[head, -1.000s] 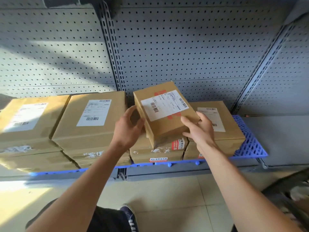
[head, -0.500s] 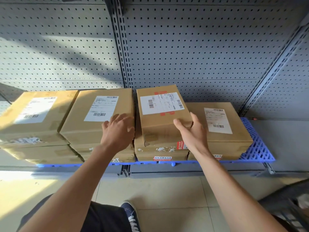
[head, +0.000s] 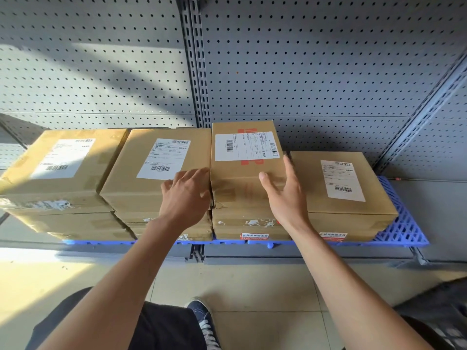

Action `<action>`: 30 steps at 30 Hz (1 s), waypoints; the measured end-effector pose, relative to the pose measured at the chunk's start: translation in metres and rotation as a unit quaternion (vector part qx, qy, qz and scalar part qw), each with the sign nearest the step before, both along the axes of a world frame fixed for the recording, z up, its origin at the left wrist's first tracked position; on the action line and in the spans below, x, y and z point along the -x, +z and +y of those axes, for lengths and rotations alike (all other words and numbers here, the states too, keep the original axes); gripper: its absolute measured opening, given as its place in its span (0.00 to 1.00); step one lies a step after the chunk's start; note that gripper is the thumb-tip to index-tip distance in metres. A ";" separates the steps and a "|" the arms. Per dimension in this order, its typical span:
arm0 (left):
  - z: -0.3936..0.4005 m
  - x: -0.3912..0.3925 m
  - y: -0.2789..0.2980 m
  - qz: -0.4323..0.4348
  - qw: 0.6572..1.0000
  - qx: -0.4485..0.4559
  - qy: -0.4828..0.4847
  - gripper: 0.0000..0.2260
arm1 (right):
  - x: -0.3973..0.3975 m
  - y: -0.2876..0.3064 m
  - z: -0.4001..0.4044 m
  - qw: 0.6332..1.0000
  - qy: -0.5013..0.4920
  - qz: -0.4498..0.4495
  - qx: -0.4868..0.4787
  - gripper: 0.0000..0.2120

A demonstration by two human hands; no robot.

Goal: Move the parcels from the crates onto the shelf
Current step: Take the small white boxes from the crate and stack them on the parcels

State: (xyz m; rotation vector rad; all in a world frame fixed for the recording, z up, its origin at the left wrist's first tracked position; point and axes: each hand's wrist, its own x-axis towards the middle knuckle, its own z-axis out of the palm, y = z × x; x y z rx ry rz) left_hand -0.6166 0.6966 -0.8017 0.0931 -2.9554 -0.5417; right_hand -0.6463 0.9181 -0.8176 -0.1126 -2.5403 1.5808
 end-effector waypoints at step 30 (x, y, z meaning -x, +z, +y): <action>0.136 -0.016 0.042 0.128 0.977 0.016 -0.167 0.17 | -0.091 0.014 0.148 0.971 0.003 -0.022 -0.239 0.18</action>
